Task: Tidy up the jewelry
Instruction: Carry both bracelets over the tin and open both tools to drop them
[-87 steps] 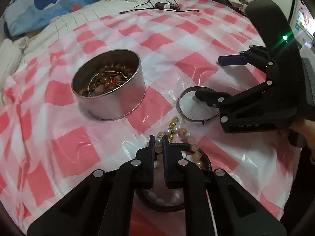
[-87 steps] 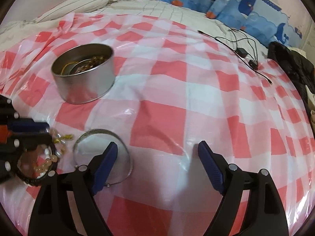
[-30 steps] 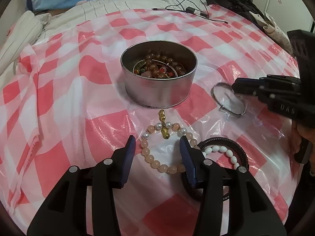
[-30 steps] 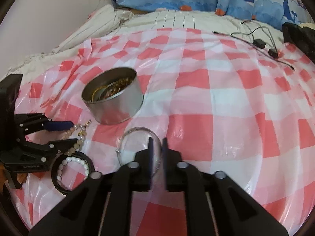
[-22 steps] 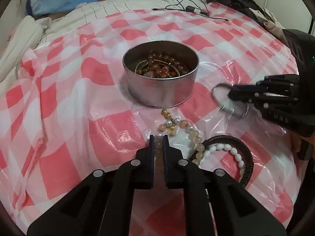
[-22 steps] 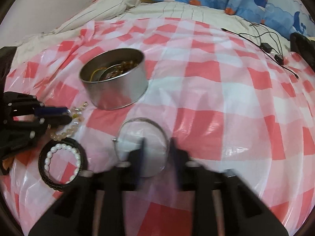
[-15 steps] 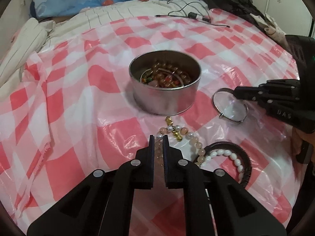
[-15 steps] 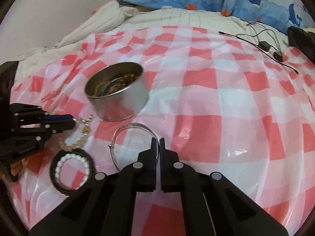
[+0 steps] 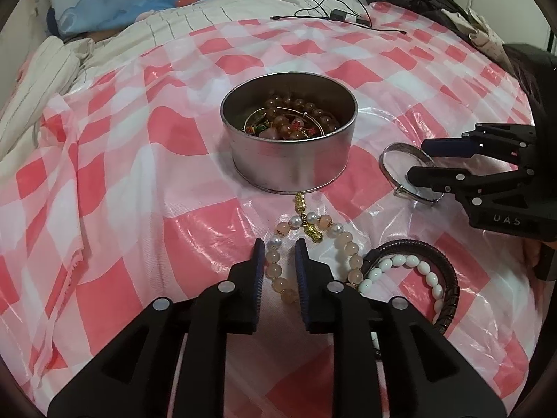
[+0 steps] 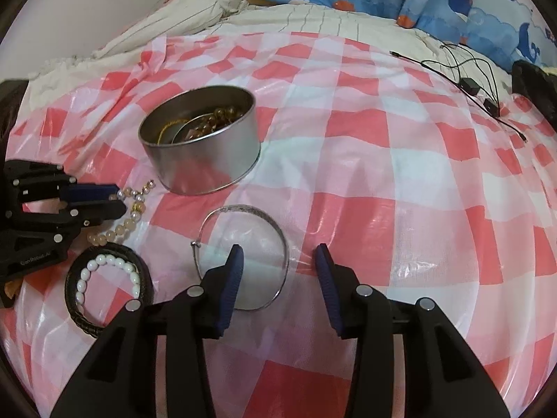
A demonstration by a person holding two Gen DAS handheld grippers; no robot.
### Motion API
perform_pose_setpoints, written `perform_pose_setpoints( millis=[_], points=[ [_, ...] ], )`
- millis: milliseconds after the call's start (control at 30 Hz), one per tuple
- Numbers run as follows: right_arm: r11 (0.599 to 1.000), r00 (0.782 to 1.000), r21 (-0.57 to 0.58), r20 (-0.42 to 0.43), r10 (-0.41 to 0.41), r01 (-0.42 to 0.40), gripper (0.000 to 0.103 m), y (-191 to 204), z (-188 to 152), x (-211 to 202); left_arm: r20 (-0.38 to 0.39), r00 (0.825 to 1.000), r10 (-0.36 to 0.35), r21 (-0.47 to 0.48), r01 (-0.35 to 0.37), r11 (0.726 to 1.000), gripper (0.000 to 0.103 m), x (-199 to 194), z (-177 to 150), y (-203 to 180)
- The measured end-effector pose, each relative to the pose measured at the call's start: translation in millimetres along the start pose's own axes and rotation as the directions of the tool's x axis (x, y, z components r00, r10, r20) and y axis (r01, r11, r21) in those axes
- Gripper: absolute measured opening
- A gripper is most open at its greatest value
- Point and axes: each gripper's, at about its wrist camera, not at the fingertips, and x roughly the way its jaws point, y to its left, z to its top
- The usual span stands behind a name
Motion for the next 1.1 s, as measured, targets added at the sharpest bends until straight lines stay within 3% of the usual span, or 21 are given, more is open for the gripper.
perform_pose_setpoints(
  millis=[33, 100, 133, 167, 200, 467, 700, 967, 1100],
  points=[
    [1.000, 1.000, -0.002, -0.002, 0.009, -0.009, 0.023, 0.8, -0.4, 0.2, 0.000, 1.000, 0.007, 0.010, -0.007, 1.000, 0.017, 0.1, -0.1, -1.6],
    [1.000, 1.000, -0.003, -0.002, 0.015, -0.015, 0.012, 1.2, -0.7, 0.3, 0.000, 1.000, 0.016, 0.020, -0.016, 1.000, 0.017, 0.0, 0.3, -3.4],
    [1.000, 1.000, 0.000, 0.000, 0.021, -0.021, 0.007, 0.7, -0.8, -0.3, 0.000, 1.000, 0.019, 0.024, -0.019, 1.000, 0.016, -0.3, 0.4, -3.8],
    [1.000, 1.000, 0.002, 0.003, 0.024, -0.024, 0.006, 0.7, -0.3, -0.7, -0.001, 1.000, 0.020, 0.027, -0.020, 0.999, 0.007, -0.7, 0.5, -4.3],
    [0.999, 0.999, 0.008, 0.011, 0.032, -0.032, 0.004, 0.0, -0.1, -2.4, -0.003, 1.000, 0.015, 0.031, -0.015, 0.999, 0.007, -1.1, 0.8, -5.0],
    [0.978, 0.983, 0.113, 0.081, 0.165, -0.174, 0.003, -14.3, 4.8, -15.1, 0.038, 0.999, 0.001, 0.014, -0.001, 1.000, 0.007, -16.7, 4.9, -0.5],
    [0.940, 0.947, 0.179, 0.190, 0.258, -0.292, 0.003, -27.5, 11.6, -32.3, 0.142, 0.988, -0.066, -0.048, 0.073, 0.996, 0.007, -54.3, 18.9, 14.9],
    [0.926, 0.921, 0.177, 0.274, 0.278, -0.333, 0.003, -29.8, 25.2, -45.9, 0.235, 0.967, -0.099, -0.086, 0.123, 0.989, 0.007, -85.7, 43.3, 25.0],
    [0.938, 0.924, 0.153, 0.279, 0.262, -0.313, 0.003, -25.2, 36.1, -45.4, 0.264, 0.955, -0.132, -0.111, 0.166, 0.980, 0.007, -86.1, 65.0, 27.1]
  ],
)
